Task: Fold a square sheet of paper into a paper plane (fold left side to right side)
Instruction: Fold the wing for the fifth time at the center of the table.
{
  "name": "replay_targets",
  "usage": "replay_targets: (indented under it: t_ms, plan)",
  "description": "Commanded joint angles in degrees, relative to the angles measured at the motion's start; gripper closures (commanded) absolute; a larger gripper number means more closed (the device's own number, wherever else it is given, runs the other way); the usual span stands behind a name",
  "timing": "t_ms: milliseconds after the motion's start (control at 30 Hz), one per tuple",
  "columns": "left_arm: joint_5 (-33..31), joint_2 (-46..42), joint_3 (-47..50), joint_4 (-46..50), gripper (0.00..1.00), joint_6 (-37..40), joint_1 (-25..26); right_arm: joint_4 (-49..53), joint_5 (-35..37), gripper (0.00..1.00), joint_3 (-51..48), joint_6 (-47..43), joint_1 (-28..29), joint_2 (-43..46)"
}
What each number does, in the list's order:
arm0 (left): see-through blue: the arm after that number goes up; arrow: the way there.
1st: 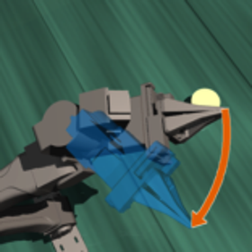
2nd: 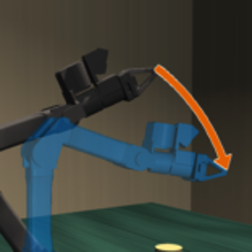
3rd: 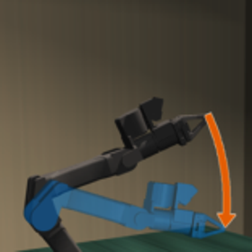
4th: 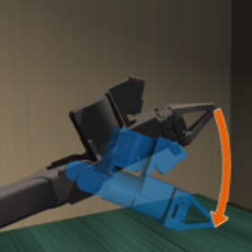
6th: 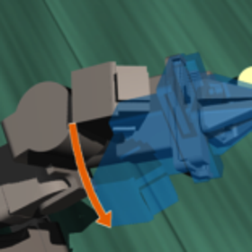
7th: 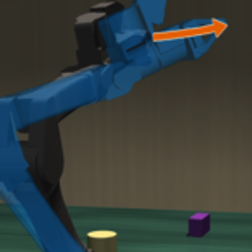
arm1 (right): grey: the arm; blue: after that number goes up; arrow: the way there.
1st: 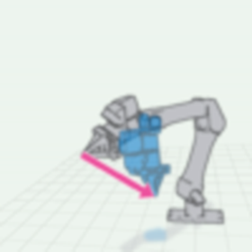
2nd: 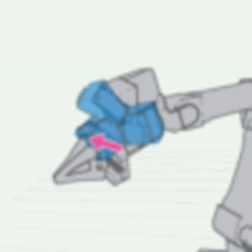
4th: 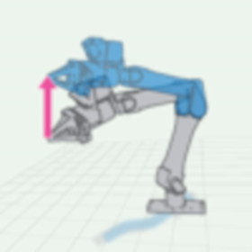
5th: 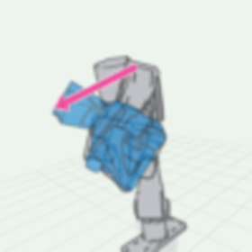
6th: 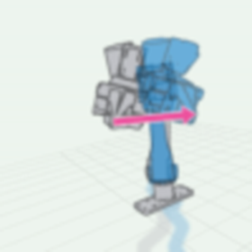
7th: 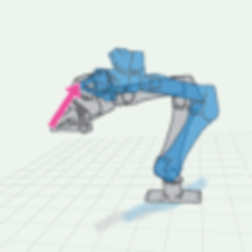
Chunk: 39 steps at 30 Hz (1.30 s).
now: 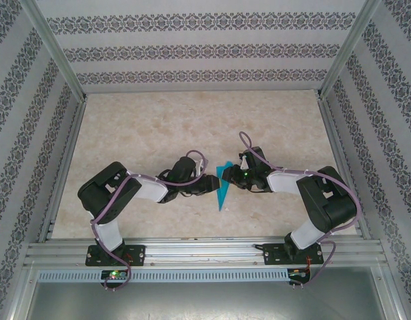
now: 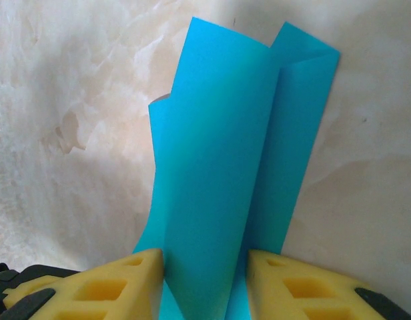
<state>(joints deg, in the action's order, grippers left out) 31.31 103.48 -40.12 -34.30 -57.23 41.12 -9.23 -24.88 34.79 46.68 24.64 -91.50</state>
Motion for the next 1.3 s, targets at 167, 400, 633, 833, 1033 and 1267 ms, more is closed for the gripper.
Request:
replay_targets:
  t_ms: [167,400,633,833,1033,1267]
  plan:
    - [0.25,3.26,-4.1,2.68,0.64,2.46,-1.05,1.83,2.12,0.61,0.45,-0.01,0.89,-2.8]
    - [-0.45,4.8,-5.39,4.81,0.78,3.56,-1.22,2.42,2.16,0.61,0.72,-0.3,0.93,-2.98]
    - [-0.55,5.86,-5.96,5.74,0.86,4.17,-1.4,3.33,2.21,0.61,1.07,-0.48,0.93,-3.31]
    - [-0.67,6.43,-6.17,6.05,0.87,4.41,-1.57,3.86,2.21,0.61,1.25,-0.79,0.92,-3.33]
    - [-0.8,6.89,-6.78,6.75,0.9,4.93,-1.66,4.14,2.04,0.61,1.51,-0.89,0.93,-3.77]
    - [-0.66,7.87,-7.5,7.64,0.91,5.03,-1.75,4.46,1.97,0.61,1.77,-1.02,0.93,-3.86]
